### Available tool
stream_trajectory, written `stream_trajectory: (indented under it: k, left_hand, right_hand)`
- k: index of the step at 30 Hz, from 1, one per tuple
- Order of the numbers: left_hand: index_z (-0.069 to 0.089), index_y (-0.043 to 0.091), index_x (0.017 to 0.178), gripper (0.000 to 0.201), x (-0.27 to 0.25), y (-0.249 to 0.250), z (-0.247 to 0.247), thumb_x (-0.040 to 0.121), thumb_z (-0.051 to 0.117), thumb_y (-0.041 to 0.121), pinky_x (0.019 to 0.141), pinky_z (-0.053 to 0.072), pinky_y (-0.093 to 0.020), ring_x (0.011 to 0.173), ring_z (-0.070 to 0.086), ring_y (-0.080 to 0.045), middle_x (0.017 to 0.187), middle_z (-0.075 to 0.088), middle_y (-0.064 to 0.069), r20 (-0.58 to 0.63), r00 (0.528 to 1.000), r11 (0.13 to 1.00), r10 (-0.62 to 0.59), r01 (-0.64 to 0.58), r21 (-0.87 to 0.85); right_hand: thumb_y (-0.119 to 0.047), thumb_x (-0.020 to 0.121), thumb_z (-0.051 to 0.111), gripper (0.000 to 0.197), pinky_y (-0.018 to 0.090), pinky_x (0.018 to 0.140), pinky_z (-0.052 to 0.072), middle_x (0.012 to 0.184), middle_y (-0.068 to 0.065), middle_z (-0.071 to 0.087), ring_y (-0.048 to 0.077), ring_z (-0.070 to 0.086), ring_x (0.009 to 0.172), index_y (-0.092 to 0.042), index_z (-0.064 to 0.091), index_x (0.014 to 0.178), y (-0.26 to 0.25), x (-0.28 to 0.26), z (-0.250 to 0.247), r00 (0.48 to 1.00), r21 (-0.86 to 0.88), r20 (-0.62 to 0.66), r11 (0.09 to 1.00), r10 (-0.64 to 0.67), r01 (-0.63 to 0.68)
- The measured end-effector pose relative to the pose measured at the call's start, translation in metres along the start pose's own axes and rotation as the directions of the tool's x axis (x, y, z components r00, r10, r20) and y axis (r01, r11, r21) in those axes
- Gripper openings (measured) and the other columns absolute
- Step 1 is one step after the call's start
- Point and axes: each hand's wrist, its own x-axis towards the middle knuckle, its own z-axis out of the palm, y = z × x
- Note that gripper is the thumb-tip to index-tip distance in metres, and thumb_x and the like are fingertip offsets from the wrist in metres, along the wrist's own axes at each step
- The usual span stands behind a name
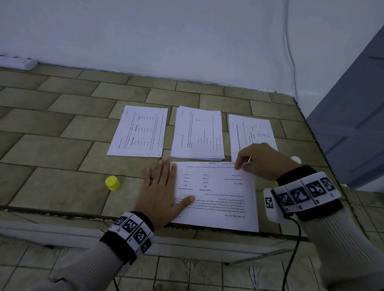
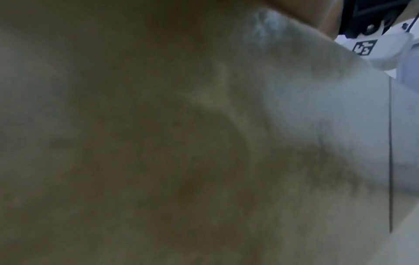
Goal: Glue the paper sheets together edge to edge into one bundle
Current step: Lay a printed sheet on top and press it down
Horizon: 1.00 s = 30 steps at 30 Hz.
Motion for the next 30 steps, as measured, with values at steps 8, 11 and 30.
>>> stream_trajectory:
  k: [8, 11, 30]
  left_hand:
    - [-0.01, 0.0, 0.151, 0.116, -0.001, -0.001, 0.002, 0.076, -0.007, 0.087, 0.12, -0.004, -0.05, 0.15, -0.009, -0.026, 0.16, -0.011, -0.017, -0.032, 0.999, 0.999, -0.022, 0.02, -0.045]
    - [-0.008, 0.001, 0.152, 0.114, -0.001, -0.001, 0.004, 0.077, -0.004, 0.087, 0.12, -0.005, -0.05, 0.149, -0.01, -0.025, 0.16, -0.011, -0.016, -0.042, 0.999, 0.999, -0.02, 0.018, -0.048]
    - [0.018, 0.012, 0.155, 0.104, 0.001, -0.003, 0.006, 0.081, 0.002, 0.084, 0.119, 0.003, -0.056, 0.15, 0.0, -0.027, 0.163, 0.008, -0.009, -0.051, 0.999, 1.0, 0.01, -0.01, -0.004]
  right_hand:
    - [-0.003, 0.085, 0.065, 0.019, 0.016, 0.066, 0.051, 0.089, 0.0, 0.069, 0.01, 0.068, 0.065, -0.021, 0.069, 0.089, 0.003, -0.016, -0.057, 0.97, 0.225, -0.234, 0.974, 0.072, -0.018]
    - [-0.003, 0.084, 0.066, 0.018, 0.026, 0.069, 0.056, 0.094, 0.007, 0.069, 0.017, 0.07, 0.076, -0.016, 0.067, 0.096, 0.007, 0.0, -0.05, 0.939, 0.347, -0.317, 0.938, 0.135, -0.018]
    - [-0.013, 0.085, 0.067, 0.041, 0.029, 0.087, 0.047, 0.1, 0.009, 0.057, 0.02, 0.054, 0.092, -0.007, 0.054, 0.123, -0.001, 0.092, 0.063, 0.883, 0.462, -0.296, 0.864, 0.363, -0.2]
